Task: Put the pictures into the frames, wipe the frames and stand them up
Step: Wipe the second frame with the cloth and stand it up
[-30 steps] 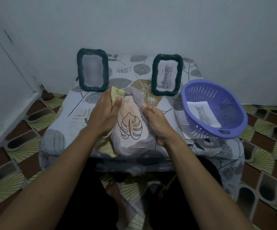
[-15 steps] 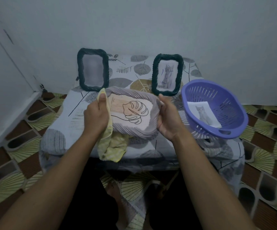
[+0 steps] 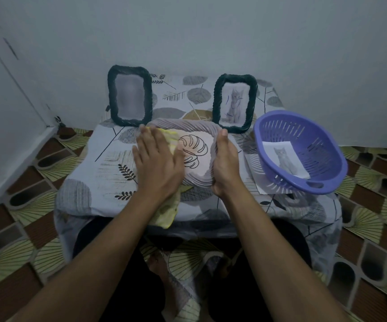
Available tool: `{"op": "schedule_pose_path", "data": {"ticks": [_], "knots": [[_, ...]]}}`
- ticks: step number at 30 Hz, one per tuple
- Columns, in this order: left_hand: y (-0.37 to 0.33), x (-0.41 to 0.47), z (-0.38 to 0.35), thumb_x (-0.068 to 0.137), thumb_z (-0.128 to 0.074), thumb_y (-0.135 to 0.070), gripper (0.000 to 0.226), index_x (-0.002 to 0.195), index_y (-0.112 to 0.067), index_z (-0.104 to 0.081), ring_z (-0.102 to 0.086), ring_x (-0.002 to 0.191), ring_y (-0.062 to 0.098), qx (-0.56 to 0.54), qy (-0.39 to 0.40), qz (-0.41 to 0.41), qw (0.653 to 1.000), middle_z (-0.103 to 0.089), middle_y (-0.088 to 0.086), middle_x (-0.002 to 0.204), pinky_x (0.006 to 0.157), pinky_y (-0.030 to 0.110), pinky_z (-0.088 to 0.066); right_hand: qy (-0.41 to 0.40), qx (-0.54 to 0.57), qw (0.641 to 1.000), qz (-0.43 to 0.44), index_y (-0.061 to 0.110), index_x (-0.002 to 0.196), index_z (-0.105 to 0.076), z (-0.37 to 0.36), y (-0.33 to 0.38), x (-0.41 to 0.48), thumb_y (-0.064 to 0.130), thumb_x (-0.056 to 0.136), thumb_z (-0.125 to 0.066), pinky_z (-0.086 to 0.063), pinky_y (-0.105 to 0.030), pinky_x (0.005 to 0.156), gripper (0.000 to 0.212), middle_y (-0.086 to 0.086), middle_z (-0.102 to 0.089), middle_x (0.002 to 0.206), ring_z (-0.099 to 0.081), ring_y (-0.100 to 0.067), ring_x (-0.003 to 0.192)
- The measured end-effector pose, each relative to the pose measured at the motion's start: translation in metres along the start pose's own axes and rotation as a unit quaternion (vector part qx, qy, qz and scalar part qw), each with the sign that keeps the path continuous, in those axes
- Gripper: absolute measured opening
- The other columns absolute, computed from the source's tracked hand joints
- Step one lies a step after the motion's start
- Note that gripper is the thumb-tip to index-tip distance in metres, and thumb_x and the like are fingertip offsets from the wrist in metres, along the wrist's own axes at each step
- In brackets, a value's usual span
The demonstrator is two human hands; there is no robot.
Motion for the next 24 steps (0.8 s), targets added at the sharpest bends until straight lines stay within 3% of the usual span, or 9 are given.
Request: {"op": "schedule_pose_path", "data": {"ticks": [3, 6, 8, 12, 15, 17, 20, 22, 24], "knots": [[-0.014, -0.016, -0.006, 0.094, -0.003, -0.054, 0.081, 0.155, -0.003, 0.011, 0.021, 0.151, 0.029, 0.017, 0.046, -0.127, 0.991, 0.019, 0.02, 0.162, 0.123, 0.046, 0.011, -0.013, -0.057, 0.998, 0.008, 0.005, 0.117, -0.057, -0.003, 0.004, -0.006, 0.048, 0.104, -0.039, -0.043, -0.049, 0.11, 0.049, -0.008, -0.059, 0.112, -0.057, -0.019, 0.108], [-0.009, -0.017, -0.006, 0.096, -0.005, -0.046, 0.072, 0.154, -0.008, 0.013, 0.024, 0.15, 0.023, 0.038, 0.059, -0.241, 0.968, 0.02, 0.013, 0.162, 0.123, 0.045, 0.01, -0.012, -0.053, 0.999, 0.004, 0.01, 0.103, -0.059, -0.002, 0.003, -0.006, 0.041, 0.107, -0.035, -0.051, -0.047, 0.097, 0.038, -0.01, -0.063, 0.097, -0.061, -0.021, 0.094], [0.001, -0.007, -0.003, 0.099, -0.007, -0.045, 0.067, 0.155, -0.014, 0.011, 0.02, 0.151, 0.024, 0.063, 0.033, -0.271, 0.96, 0.017, 0.008, 0.164, 0.122, 0.053, 0.005, -0.014, -0.059, 0.998, 0.017, 0.014, 0.109, -0.06, -0.002, 0.005, -0.008, 0.045, 0.105, -0.037, -0.048, -0.047, 0.105, 0.039, -0.011, -0.067, 0.107, -0.063, -0.022, 0.104], [0.02, 0.024, 0.011, 0.102, -0.006, -0.052, 0.064, 0.159, -0.026, 0.004, 0.004, 0.153, 0.028, 0.052, -0.038, -0.135, 0.989, 0.004, -0.002, 0.168, 0.12, 0.059, 0.006, -0.005, -0.069, 0.997, 0.029, 0.0, 0.114, -0.057, 0.001, 0.008, -0.013, 0.064, 0.09, -0.044, -0.041, -0.072, 0.096, 0.07, -0.045, -0.04, 0.127, -0.043, -0.058, 0.121], [0.022, 0.037, 0.022, 0.102, -0.013, -0.052, 0.061, 0.145, -0.016, -0.036, -0.046, 0.131, 0.036, -0.084, -0.081, 0.013, 0.993, -0.051, 0.015, 0.143, 0.111, 0.057, -0.03, 0.017, -0.064, 0.997, 0.028, 0.008, 0.128, -0.058, 0.0, 0.009, -0.015, 0.061, 0.091, -0.044, -0.045, -0.061, 0.104, 0.066, -0.031, -0.058, 0.129, -0.056, -0.044, 0.123], [0.014, 0.038, 0.022, 0.104, -0.017, -0.047, 0.055, 0.13, -0.008, -0.045, -0.053, 0.118, 0.039, -0.119, -0.086, 0.073, 0.987, -0.057, 0.019, 0.128, 0.102, 0.052, -0.037, 0.019, -0.064, 0.997, 0.036, 0.001, 0.133, -0.051, -0.004, 0.009, -0.019, 0.058, 0.096, -0.042, -0.043, -0.06, 0.107, 0.069, -0.029, -0.058, 0.131, -0.055, -0.041, 0.125], [-0.005, 0.031, 0.015, 0.1, -0.015, -0.045, 0.063, 0.145, -0.005, -0.035, -0.031, 0.141, 0.036, -0.104, -0.085, 0.031, 0.99, -0.036, 0.019, 0.151, 0.118, 0.048, -0.02, 0.011, -0.093, 0.994, 0.051, -0.006, 0.107, -0.055, -0.009, 0.003, -0.019, 0.051, 0.102, -0.038, -0.053, -0.052, 0.09, 0.059, -0.034, -0.063, 0.107, -0.065, -0.037, 0.104], [-0.017, 0.018, 0.006, 0.098, -0.006, -0.047, 0.072, 0.158, -0.007, -0.007, 0.004, 0.153, 0.028, -0.077, -0.026, -0.066, 0.994, -0.003, 0.013, 0.166, 0.123, 0.044, 0.007, 0.018, -0.098, 0.994, 0.044, 0.013, 0.095, -0.063, -0.012, 0.0, -0.018, 0.039, 0.107, -0.036, -0.054, -0.043, 0.078, 0.04, -0.014, -0.07, 0.085, -0.069, -0.018, 0.085], [-0.022, 0.006, -0.003, 0.098, -0.006, -0.044, 0.069, 0.155, -0.01, 0.014, 0.022, 0.151, 0.023, -0.073, 0.019, -0.182, 0.98, 0.019, 0.009, 0.165, 0.122, 0.044, 0.015, 0.032, -0.063, 0.997, 0.02, 0.017, 0.103, -0.066, -0.012, -0.002, -0.013, 0.032, 0.109, -0.034, -0.054, -0.036, 0.092, 0.036, -0.003, -0.074, 0.1, -0.07, -0.015, 0.1]]}}
Point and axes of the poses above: each hand's wrist, its own x-axis towards the middle knuckle, its own z-axis out of the back of the hand, y = z × x, the point moved 1 cm from there along x, towards the middle knuckle
